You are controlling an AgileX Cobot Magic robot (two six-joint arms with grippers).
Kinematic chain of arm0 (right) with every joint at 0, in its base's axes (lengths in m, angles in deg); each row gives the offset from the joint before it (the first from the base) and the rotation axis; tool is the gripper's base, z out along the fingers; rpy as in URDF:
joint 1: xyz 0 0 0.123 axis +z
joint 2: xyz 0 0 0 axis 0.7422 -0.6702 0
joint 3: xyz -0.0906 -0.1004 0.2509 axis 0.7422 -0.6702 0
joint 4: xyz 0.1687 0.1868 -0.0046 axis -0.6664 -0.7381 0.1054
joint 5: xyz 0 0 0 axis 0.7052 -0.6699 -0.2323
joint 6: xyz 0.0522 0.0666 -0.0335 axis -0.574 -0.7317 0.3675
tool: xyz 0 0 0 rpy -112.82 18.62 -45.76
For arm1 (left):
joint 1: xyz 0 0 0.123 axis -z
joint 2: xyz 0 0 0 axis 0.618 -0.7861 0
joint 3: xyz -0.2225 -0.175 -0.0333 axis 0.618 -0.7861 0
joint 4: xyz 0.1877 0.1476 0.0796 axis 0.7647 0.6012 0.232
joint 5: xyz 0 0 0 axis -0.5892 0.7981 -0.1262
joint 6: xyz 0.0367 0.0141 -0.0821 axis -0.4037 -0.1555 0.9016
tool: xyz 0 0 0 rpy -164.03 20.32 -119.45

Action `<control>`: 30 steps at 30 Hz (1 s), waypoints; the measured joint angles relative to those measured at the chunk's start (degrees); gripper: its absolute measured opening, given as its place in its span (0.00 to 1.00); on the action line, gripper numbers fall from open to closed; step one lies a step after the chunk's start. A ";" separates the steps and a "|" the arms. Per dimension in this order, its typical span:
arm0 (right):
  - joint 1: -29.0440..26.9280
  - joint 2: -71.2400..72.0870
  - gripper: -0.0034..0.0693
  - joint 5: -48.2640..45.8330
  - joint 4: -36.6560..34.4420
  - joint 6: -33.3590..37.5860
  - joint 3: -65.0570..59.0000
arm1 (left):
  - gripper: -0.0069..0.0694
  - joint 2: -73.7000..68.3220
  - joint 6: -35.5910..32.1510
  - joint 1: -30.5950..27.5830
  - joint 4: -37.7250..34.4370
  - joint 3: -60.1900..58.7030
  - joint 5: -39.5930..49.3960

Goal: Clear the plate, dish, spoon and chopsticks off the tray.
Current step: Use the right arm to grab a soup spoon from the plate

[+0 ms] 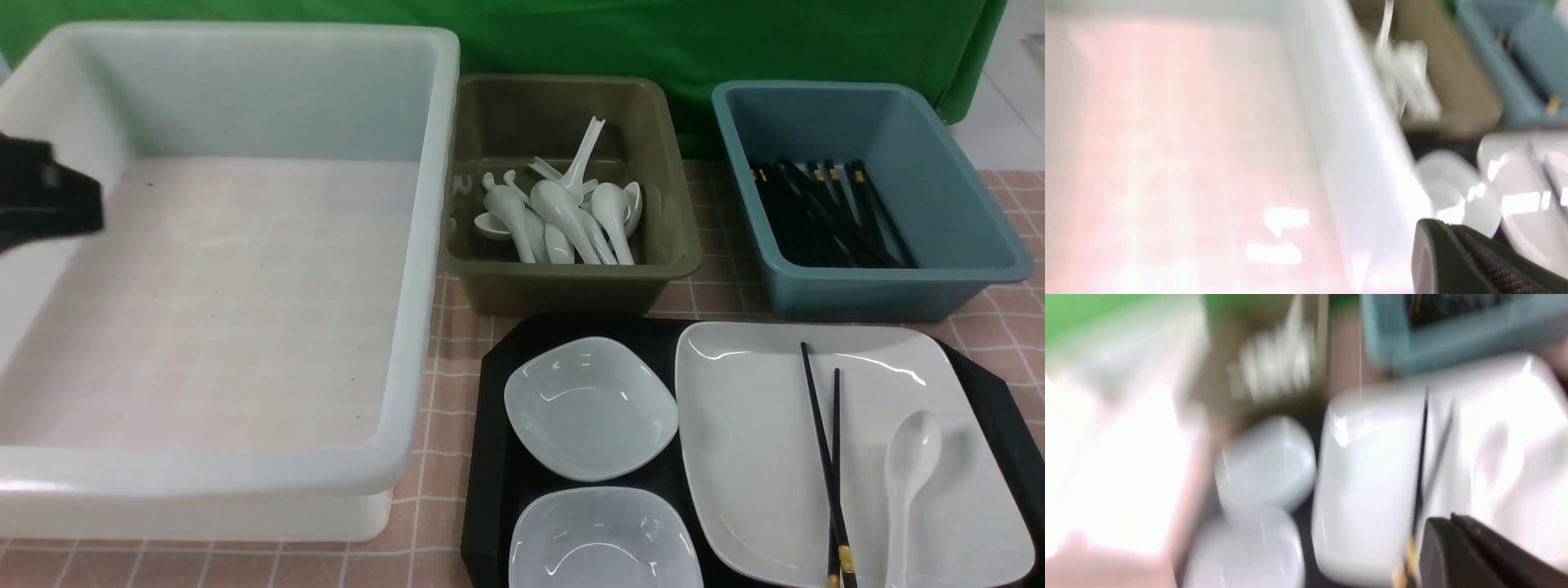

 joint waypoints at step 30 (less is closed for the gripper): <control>0.93 -66.45 0.77 -0.21 12.05 -2.12 18.75 | 0.08 -45.34 -11.43 46.74 2.51 34.53 2.84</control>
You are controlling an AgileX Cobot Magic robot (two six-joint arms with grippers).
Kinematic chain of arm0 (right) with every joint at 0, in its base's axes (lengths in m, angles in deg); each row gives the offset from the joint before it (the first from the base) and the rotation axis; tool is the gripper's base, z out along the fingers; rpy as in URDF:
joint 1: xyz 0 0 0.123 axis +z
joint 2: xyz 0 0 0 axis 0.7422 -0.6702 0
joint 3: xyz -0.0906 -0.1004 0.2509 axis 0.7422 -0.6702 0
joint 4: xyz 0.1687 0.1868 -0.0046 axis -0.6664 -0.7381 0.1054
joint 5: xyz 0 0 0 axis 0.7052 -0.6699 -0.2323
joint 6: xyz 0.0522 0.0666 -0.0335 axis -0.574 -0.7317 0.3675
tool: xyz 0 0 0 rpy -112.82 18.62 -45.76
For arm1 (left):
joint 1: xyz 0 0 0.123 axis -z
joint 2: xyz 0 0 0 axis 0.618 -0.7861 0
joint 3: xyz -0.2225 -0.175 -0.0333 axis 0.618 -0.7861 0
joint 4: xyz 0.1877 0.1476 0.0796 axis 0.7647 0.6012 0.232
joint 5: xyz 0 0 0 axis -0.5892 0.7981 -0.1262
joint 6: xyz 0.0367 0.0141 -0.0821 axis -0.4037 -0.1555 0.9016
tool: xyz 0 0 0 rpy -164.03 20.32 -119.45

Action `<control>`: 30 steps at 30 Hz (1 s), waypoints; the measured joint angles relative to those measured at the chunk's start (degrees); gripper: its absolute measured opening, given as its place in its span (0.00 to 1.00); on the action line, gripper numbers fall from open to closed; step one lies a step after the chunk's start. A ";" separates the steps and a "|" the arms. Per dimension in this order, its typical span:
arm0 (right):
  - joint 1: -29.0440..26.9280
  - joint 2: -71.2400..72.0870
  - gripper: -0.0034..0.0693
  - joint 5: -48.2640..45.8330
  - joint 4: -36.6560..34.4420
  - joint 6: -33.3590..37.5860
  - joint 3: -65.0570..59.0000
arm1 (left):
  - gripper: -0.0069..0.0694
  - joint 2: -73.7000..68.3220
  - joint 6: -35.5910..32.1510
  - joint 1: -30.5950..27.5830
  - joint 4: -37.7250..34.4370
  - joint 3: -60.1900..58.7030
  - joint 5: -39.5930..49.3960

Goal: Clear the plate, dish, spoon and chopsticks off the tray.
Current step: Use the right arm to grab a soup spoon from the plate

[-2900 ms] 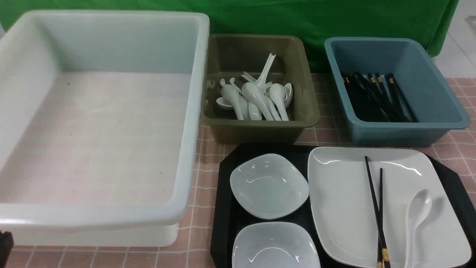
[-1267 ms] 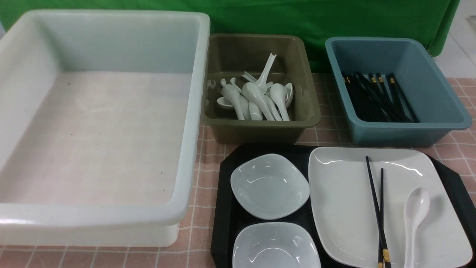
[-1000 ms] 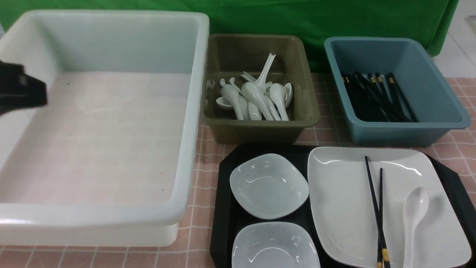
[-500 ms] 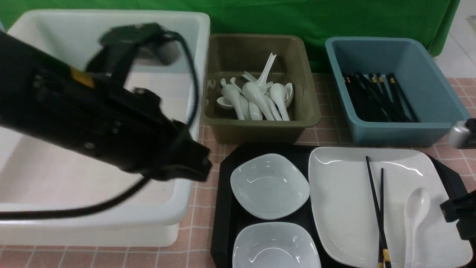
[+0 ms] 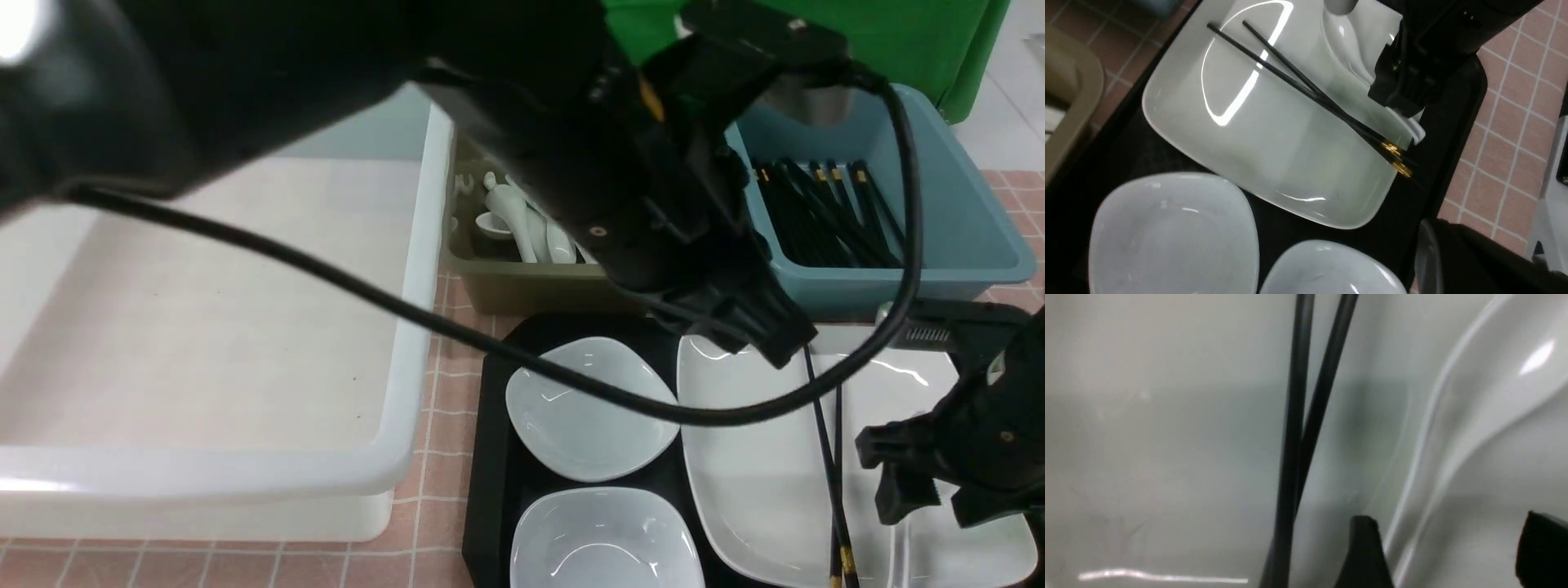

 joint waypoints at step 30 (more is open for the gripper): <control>0.00 6.84 0.28 -5.16 -9.35 8.87 12.31 | 0.09 0.51 4.53 -1.33 16.12 0.95 -2.07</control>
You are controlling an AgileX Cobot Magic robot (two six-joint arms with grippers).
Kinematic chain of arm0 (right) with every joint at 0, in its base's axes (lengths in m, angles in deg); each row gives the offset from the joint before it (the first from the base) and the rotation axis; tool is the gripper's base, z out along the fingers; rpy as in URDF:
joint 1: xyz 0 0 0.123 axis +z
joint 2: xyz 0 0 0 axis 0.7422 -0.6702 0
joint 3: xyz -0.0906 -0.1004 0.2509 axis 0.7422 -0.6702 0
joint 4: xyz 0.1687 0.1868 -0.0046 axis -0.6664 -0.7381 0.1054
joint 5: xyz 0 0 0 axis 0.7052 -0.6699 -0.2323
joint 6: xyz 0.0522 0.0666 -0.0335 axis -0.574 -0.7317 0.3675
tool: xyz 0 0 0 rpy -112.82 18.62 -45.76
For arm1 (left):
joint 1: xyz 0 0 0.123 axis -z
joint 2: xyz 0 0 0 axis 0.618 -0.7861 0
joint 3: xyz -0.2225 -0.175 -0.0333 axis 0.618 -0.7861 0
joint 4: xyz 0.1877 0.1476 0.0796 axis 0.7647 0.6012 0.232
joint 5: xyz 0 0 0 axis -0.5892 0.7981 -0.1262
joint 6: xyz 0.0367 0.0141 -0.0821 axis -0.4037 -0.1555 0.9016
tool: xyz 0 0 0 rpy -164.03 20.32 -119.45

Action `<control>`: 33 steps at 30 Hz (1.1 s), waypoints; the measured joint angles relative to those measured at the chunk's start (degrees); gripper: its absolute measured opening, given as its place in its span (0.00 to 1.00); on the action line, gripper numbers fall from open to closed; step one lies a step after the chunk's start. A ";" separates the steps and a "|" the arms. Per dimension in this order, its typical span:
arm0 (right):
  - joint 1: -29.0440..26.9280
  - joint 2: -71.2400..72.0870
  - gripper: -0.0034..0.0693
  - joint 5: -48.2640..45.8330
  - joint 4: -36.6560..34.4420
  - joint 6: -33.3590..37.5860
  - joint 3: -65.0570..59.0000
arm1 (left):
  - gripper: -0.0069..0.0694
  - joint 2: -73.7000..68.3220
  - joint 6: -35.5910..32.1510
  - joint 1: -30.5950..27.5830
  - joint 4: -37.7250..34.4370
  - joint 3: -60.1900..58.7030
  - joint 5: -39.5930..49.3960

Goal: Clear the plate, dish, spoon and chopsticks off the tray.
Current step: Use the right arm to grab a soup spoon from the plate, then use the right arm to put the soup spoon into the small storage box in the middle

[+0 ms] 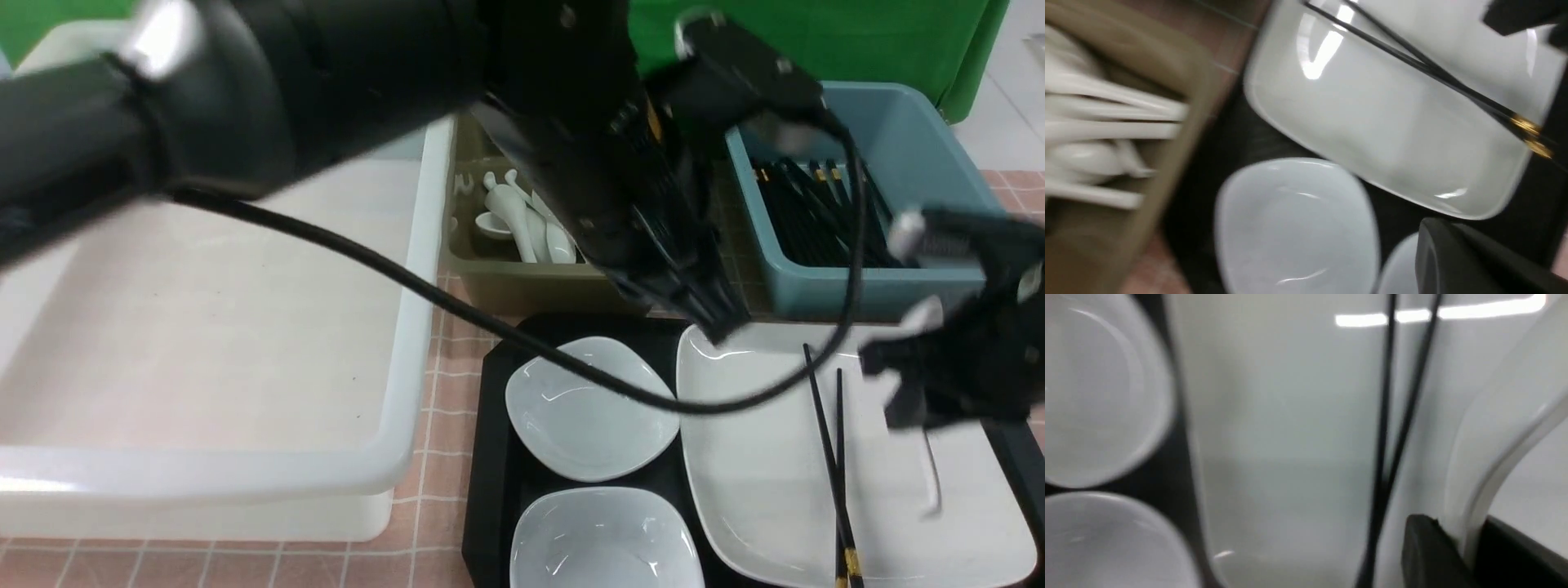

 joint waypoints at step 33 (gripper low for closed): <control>5.87 -42.07 0.64 -19.54 -2.26 4.48 72.75 | 0.09 4.67 2.01 -20.28 -13.34 0.06 4.88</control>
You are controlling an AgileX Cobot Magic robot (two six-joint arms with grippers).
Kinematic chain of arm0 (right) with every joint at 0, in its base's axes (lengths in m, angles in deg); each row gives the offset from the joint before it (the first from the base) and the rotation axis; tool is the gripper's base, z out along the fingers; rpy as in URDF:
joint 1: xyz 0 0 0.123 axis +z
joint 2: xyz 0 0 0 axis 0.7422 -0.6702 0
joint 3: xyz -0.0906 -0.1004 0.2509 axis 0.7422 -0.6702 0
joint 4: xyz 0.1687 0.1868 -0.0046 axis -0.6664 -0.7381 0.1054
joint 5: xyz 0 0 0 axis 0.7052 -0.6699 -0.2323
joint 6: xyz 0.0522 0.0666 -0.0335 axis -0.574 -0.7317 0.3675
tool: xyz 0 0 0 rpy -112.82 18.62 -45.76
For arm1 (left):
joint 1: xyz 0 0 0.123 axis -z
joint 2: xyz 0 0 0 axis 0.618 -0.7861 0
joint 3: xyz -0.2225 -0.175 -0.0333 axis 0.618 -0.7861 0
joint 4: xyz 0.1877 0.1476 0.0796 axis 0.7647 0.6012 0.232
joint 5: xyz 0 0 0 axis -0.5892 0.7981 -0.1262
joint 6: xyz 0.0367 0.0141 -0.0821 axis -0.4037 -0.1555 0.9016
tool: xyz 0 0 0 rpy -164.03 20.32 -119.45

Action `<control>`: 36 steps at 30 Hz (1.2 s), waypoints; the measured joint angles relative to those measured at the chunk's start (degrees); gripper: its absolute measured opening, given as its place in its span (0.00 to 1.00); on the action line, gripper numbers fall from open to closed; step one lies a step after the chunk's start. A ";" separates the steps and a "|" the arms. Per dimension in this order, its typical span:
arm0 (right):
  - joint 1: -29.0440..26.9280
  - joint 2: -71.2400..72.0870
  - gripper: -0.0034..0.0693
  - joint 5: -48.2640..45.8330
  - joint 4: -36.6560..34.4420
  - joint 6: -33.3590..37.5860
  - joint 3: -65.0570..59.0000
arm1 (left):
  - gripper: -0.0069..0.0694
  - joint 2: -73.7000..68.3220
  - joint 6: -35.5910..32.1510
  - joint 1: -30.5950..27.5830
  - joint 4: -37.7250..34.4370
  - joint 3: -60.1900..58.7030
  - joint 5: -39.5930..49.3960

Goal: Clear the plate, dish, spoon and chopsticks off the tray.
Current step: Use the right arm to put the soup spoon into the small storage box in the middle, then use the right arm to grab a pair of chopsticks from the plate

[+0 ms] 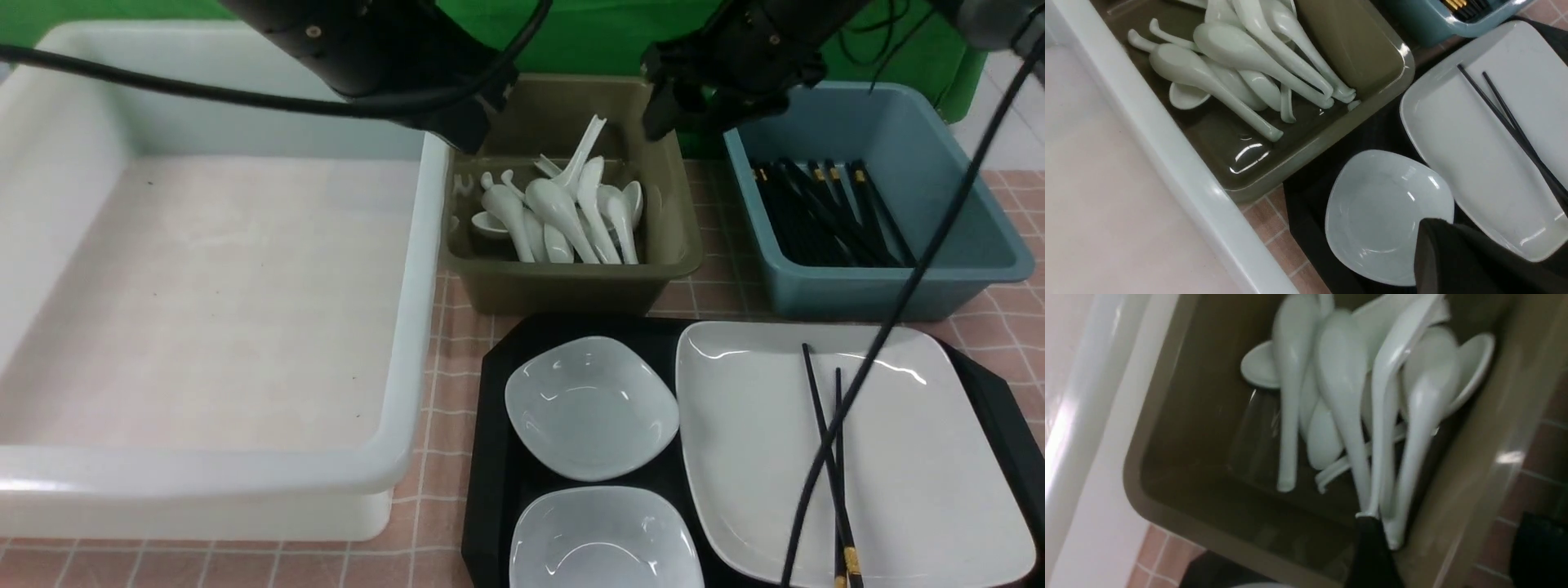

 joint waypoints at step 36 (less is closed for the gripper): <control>-1.08 24.43 0.40 25.10 9.43 -8.84 -77.60 | 0.09 0.00 -1.76 26.08 1.12 -19.54 -10.15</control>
